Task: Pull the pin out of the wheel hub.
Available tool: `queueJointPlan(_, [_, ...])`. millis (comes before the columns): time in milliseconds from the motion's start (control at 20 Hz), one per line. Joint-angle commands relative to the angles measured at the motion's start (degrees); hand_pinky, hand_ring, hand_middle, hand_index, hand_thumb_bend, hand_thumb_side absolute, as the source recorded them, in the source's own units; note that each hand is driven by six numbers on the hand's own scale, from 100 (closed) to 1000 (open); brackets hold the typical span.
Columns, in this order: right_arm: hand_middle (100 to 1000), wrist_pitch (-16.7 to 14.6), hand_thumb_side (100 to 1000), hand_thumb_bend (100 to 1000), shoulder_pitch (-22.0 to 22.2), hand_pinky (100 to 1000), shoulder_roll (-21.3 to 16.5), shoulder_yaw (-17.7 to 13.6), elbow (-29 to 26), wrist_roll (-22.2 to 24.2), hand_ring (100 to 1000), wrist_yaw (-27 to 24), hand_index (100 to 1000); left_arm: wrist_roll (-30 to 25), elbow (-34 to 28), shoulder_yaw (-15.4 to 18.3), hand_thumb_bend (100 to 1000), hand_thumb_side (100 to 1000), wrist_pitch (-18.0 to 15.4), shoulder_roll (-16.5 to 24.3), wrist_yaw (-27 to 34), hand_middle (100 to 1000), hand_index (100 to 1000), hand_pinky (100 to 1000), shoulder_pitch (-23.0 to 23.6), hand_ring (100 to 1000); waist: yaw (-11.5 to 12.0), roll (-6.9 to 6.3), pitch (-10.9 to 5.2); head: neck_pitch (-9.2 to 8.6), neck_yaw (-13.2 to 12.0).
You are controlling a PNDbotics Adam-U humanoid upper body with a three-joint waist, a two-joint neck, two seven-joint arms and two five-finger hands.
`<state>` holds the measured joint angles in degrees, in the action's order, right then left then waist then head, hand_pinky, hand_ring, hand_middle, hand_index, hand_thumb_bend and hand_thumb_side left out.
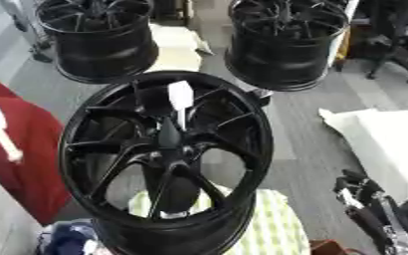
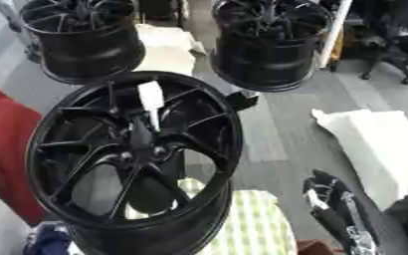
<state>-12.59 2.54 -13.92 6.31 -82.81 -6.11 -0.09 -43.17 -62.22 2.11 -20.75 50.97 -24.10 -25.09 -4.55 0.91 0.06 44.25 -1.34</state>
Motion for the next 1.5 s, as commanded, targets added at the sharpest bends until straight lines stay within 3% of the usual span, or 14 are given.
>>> queueJointPlan(50, [696, 0.1, 454, 185, -0.6, 679, -1.2, -0.6, -0.7, -0.3, 684, 0.0, 822, 2.5, 0.6, 4.0, 608, 789, -0.9, -2.3, -2.8, 867, 957, 850, 2.0, 838, 0.1, 0.01, -0.12, -0.14, 0.1])
queueJointPlan(150, [696, 0.2, 453, 184, -0.8, 679, -1.1, -0.6, -0.8, -0.3, 684, -0.1, 822, 5.3, -0.2, 6.0, 589, 808, 0.4, -4.6, -2.9, 857, 952, 839, 4.3, 830, 0.1, 0.23, 0.17, -0.14, 0.1])
queueJointPlan(350, [696, 0.3, 453, 183, -0.8, 679, -0.9, -0.6, -0.9, -0.3, 684, -0.4, 822, 9.8, -5.6, 11.3, 357, 764, 2.4, -10.0, 0.7, 780, 916, 768, 8.5, 775, 0.2, 0.65, 0.53, -0.14, 0.3])
queueJointPlan(450, [696, 0.3, 455, 185, -0.9, 678, -0.8, -0.7, -0.9, -0.4, 683, -0.4, 822, 11.0, -10.1, 13.7, 292, 754, 3.8, -13.3, 4.3, 758, 901, 745, 10.7, 760, 0.3, 0.86, 0.70, -0.14, 0.5])
queueJointPlan(500, [696, 0.4, 443, 203, -1.0, 678, -0.8, -0.7, -1.0, -0.4, 683, -0.4, 822, 11.4, -12.6, 14.7, 522, 708, 4.9, -15.1, 6.2, 744, 892, 733, 11.7, 750, 0.3, 0.94, 0.81, -0.14, 0.4])
queueJointPlan(550, [696, 0.4, 454, 182, -1.1, 678, -0.7, -0.7, -1.0, -0.4, 683, -0.4, 822, 11.8, -15.0, 15.6, 219, 732, 6.0, -17.0, 8.3, 736, 887, 726, 12.5, 746, 0.3, 1.00, 0.90, -0.14, 0.3])
queueJointPlan(750, [696, 0.5, 456, 179, -1.2, 678, -0.4, -0.5, -1.1, -0.3, 683, -0.5, 819, 13.9, -24.5, 18.8, 133, 687, 12.6, -25.4, 14.2, 683, 853, 694, 15.1, 712, 0.4, 1.23, 1.13, -0.14, 0.2])
queueJointPlan(950, [694, 0.5, 458, 177, -1.3, 678, -0.2, -0.5, -1.1, -0.4, 683, -0.6, 817, 19.7, -31.5, 20.8, 100, 634, 20.9, -33.2, 17.1, 655, 833, 678, 16.5, 694, 0.4, 1.42, 1.33, -0.14, 0.2])
queueJointPlan(1100, [692, 0.5, 462, 177, -1.4, 677, -0.2, -0.5, -1.2, -0.6, 682, -0.7, 815, 23.1, -34.3, 20.2, 100, 617, 26.1, -36.6, 20.4, 649, 831, 674, 18.1, 689, 0.2, 1.42, 1.54, -0.14, 0.0])
queueJointPlan(1500, [690, 0.5, 458, 175, -1.6, 677, -0.2, -0.3, -1.4, -0.6, 681, -0.8, 813, 25.9, -35.9, 18.1, 100, 571, 31.2, -39.0, 24.5, 627, 824, 664, 19.5, 669, 0.3, 1.49, 2.02, -0.14, 0.1])
